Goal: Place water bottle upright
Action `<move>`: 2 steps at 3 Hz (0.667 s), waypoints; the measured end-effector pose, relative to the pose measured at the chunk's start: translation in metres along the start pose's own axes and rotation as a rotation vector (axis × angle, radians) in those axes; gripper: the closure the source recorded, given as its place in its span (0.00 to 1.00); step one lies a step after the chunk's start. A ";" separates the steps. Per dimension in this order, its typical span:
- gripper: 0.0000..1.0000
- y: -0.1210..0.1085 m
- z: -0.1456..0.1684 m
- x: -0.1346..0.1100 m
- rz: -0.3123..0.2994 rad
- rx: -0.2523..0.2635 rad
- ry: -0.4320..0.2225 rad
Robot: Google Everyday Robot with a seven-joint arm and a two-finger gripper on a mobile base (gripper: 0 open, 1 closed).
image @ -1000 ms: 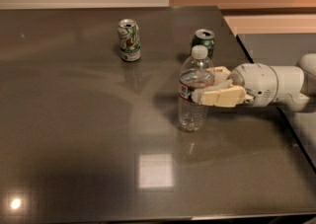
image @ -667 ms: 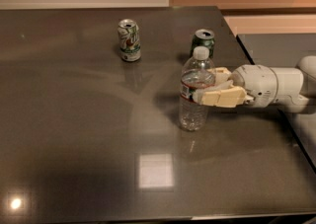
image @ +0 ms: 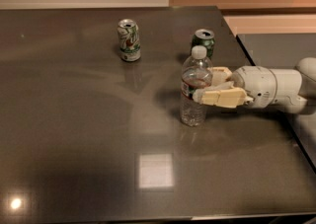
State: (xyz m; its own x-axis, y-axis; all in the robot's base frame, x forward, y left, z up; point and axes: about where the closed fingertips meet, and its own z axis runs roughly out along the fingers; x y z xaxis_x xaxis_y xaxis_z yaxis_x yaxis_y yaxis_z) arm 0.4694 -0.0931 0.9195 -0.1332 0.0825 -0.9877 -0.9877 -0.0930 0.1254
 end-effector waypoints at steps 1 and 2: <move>0.00 0.000 0.002 -0.001 -0.001 -0.002 0.001; 0.00 0.000 0.002 -0.001 -0.001 -0.002 0.001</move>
Offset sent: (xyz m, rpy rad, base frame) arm 0.0003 0.0020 0.0007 -0.0004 -0.0013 0.0015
